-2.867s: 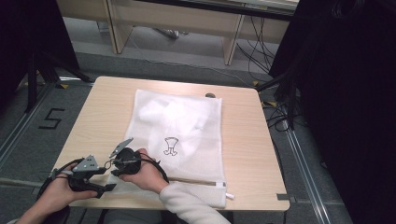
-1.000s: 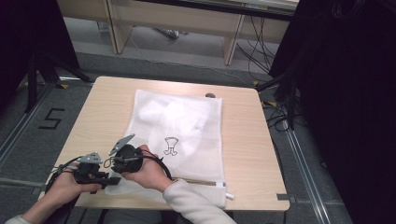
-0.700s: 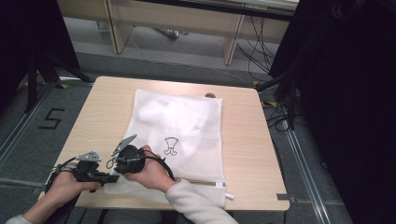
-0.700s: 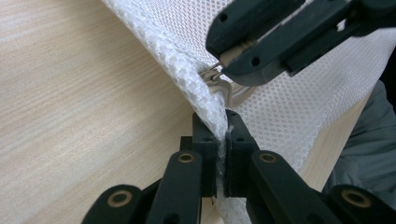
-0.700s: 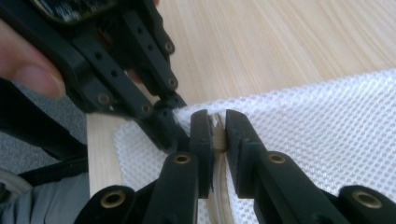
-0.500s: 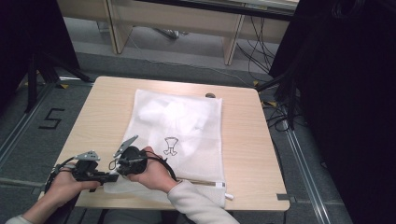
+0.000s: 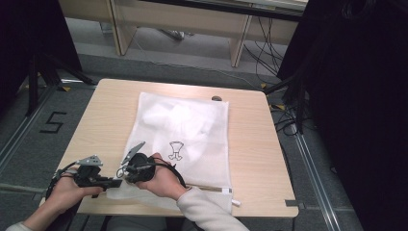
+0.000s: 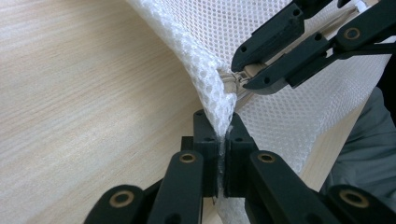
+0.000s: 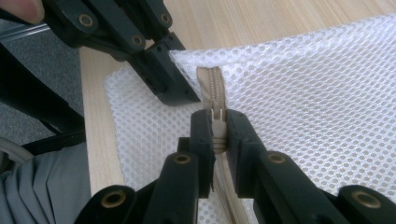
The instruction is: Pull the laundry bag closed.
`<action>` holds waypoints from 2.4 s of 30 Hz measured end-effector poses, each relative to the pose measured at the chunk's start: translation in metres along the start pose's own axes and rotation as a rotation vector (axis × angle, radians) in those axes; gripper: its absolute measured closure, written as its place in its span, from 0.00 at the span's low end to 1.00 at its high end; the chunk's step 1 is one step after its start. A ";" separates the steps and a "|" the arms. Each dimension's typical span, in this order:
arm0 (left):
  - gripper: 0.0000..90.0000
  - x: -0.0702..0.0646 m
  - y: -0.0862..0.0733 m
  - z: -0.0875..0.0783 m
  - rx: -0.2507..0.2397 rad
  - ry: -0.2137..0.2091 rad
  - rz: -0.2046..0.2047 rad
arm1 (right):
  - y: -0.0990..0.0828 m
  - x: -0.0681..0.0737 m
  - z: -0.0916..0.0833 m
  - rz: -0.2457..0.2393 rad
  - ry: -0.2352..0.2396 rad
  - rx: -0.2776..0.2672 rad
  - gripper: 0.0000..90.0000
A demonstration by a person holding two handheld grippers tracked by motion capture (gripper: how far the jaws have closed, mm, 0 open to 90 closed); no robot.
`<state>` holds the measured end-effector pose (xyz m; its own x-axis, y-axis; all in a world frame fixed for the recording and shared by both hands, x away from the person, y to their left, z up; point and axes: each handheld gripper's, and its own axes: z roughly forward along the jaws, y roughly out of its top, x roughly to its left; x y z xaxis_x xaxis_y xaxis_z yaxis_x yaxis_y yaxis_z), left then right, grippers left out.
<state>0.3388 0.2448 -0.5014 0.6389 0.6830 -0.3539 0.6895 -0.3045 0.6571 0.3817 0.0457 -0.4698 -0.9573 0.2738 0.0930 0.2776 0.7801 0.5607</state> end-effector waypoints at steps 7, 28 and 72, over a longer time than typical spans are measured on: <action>0.95 -0.001 0.000 0.000 -0.003 0.006 -0.004 | -0.003 0.000 0.000 -0.011 0.001 0.005 0.91; 0.95 -0.005 0.001 -0.001 -0.014 -0.014 0.002 | -0.011 -0.001 0.000 -0.010 0.004 0.047 0.92; 0.95 -0.005 0.002 -0.001 -0.038 0.023 0.001 | -0.039 -0.008 -0.016 0.025 -0.010 0.094 0.91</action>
<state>0.3361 0.2411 -0.4980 0.6316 0.6978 -0.3378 0.6750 -0.2806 0.6824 0.3767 0.0040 -0.4796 -0.9493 0.2990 0.0975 0.3082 0.8222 0.4785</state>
